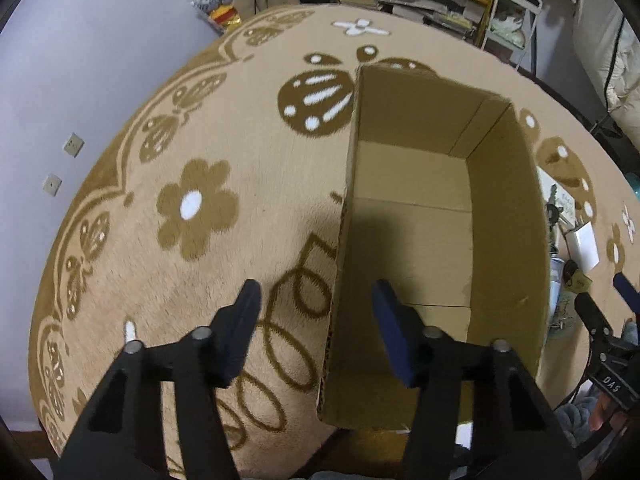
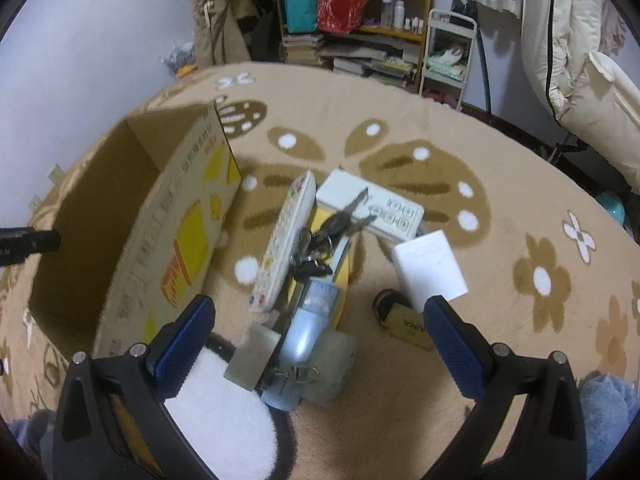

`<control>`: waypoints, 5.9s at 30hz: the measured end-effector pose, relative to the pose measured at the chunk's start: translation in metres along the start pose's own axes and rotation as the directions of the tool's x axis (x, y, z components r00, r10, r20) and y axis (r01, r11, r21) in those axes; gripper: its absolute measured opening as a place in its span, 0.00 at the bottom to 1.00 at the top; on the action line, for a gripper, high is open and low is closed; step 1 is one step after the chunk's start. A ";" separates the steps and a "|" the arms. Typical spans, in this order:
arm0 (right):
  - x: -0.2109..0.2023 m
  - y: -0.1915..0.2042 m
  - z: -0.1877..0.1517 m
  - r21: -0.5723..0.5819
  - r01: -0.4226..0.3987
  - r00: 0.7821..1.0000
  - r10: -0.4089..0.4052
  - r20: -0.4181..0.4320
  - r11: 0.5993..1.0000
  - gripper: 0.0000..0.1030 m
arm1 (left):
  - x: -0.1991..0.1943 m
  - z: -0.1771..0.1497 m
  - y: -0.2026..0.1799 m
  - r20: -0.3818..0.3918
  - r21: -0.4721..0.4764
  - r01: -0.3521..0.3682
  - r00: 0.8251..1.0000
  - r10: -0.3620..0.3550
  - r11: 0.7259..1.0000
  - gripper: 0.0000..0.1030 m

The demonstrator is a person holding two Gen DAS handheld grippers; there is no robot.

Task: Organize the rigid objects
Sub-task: 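Grasp the box wall with the left tool while the right tool grasps the round case, then carry the pale round case into the box with the right tool and release, then grasp the white charger cube with the right tool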

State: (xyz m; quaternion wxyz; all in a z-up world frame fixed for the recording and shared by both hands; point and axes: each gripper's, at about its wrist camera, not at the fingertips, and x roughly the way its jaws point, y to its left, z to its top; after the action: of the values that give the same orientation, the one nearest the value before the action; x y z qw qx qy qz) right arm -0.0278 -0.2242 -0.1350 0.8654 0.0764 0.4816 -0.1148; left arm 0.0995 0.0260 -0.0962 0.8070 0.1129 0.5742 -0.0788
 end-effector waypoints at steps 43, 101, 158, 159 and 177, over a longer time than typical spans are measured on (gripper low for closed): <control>-0.006 -0.027 0.013 0.156 -0.012 0.999 0.018 -0.036 0.988 0.28 | 0.044 0.002 -0.013 -0.116 0.003 -0.024 0.993 0.025 1.000 0.11; 0.002 0.110 0.060 0.028 -0.346 0.938 0.345 0.028 0.938 0.29 | 0.048 0.005 0.004 -0.125 -0.033 0.020 0.992 -0.024 0.999 0.11; 0.032 0.018 -0.003 0.150 -0.201 0.948 0.231 -0.217 0.968 0.52 | 0.047 0.002 0.004 -0.131 -0.020 0.015 0.991 -0.017 1.000 0.11; 0.034 0.020 -0.005 0.139 -0.193 0.947 0.221 -0.231 0.971 0.48 | 0.048 0.002 0.005 -0.131 -0.024 0.017 0.991 -0.020 1.000 0.10; 0.059 0.026 -0.005 0.147 -0.125 0.951 0.161 -0.262 0.981 0.24 | 0.049 0.002 0.008 -0.143 -0.049 0.025 0.989 -0.032 0.998 0.10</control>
State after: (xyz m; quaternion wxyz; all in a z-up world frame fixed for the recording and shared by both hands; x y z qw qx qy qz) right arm 0.0050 -0.2055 -0.1869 0.7901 0.1820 0.5810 -0.0709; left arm 0.1191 0.0329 -0.1410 0.7647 0.0909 0.6343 -0.0684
